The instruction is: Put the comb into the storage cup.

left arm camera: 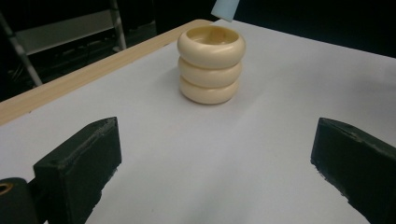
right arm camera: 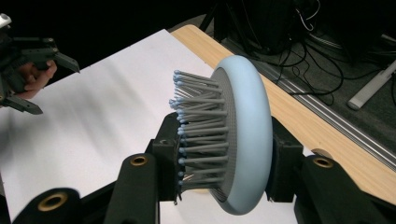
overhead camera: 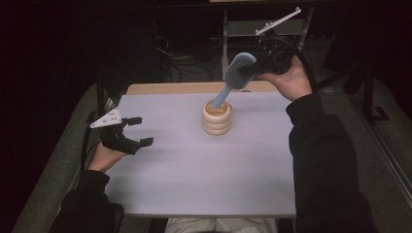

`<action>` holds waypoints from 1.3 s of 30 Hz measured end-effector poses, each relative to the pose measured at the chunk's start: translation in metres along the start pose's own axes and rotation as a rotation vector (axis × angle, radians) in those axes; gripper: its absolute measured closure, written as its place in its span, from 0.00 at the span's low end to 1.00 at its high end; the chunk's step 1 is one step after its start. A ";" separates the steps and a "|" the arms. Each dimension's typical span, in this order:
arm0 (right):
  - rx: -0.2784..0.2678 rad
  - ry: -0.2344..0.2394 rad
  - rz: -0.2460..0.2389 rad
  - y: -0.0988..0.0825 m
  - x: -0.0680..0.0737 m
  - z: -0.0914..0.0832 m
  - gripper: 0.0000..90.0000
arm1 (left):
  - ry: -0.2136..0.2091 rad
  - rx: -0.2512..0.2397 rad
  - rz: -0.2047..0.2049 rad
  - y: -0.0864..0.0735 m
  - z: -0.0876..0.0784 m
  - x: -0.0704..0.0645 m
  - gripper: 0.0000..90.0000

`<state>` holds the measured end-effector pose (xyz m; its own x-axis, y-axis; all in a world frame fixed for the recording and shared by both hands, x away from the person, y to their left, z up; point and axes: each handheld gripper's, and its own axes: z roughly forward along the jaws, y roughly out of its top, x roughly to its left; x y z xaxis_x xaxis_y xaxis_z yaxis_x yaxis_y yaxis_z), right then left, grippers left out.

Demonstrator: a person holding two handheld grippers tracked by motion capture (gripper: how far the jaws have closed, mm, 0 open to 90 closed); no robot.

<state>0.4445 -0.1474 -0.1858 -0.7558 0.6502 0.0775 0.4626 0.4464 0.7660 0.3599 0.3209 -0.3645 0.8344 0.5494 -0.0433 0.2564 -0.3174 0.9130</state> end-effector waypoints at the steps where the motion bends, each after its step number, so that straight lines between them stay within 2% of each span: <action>1: 0.000 -0.004 0.000 0.000 0.000 0.001 0.61 | 0.003 -0.003 -0.006 -0.002 -0.002 0.000 0.02; 10: 0.019 -0.007 0.017 -0.004 -0.010 0.011 0.61 | 0.035 -0.005 -0.024 -0.016 -0.014 0.002 0.00; 21: 0.043 -0.002 0.035 -0.010 -0.018 0.030 0.61 | 0.097 -0.041 -0.060 -0.039 -0.036 0.007 0.00; 26: 0.050 0.004 0.042 -0.011 -0.019 0.038 0.61 | 0.111 -0.060 -0.085 -0.049 -0.043 0.009 0.00; 32: 0.066 0.015 0.049 -0.016 -0.021 0.051 0.61 | 0.115 -0.062 -0.124 -0.063 -0.045 0.014 0.00; 39: 0.087 0.028 0.060 -0.024 -0.023 0.064 0.61 | 0.119 -0.041 -0.114 -0.076 -0.043 0.012 0.00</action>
<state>0.4809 -0.1335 -0.2469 -0.7379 0.6602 0.1403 0.5447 0.4598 0.7014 0.3298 0.3846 -0.4168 0.7365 0.6688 -0.1012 0.3239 -0.2173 0.9208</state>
